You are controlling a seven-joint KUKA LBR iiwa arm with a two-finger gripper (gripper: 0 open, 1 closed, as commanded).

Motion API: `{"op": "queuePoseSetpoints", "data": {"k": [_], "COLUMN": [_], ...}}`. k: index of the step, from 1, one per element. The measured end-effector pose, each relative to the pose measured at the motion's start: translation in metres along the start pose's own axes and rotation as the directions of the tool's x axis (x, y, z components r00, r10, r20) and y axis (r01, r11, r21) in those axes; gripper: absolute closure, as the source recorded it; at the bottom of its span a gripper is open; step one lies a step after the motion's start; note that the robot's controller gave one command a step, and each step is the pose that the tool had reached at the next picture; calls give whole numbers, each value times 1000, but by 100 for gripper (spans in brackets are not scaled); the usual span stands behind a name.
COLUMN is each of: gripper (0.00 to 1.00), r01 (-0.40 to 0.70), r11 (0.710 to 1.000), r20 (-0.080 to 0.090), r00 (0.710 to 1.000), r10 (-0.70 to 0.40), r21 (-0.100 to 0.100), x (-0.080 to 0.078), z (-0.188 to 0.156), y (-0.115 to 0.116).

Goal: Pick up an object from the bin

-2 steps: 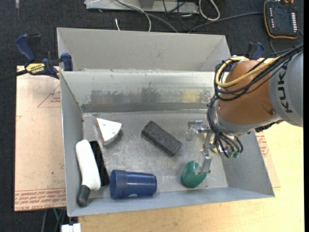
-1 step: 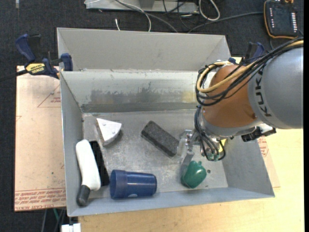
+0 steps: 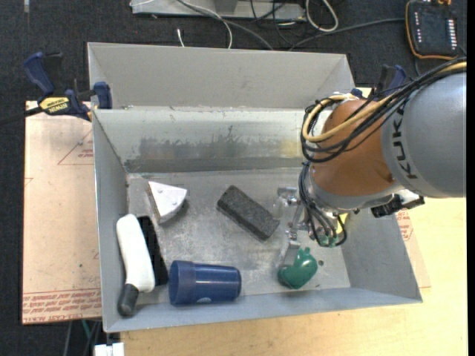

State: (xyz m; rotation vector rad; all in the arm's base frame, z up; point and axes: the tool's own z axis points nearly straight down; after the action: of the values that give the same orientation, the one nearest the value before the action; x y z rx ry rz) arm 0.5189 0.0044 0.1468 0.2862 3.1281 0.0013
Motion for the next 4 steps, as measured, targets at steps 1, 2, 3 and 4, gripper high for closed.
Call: {"op": "queuePoseSetpoints", "data": {"k": [1, 2, 3, 4], "gripper": [0, 0, 0, 0], "r01": [0, 32, 0, 8], "r11": [1000, 1000, 1000, 1000], "r20": [0, 5, -3, 2], "r00": [1000, 999, 1000, 1000], "r10": [0, -32, 0, -8], "r21": [0, 0, -2, -2], "x": [0, -83, -44, -60], "z": [0, 21, 24, 32], "y": [0, -4, 14, 12]}}
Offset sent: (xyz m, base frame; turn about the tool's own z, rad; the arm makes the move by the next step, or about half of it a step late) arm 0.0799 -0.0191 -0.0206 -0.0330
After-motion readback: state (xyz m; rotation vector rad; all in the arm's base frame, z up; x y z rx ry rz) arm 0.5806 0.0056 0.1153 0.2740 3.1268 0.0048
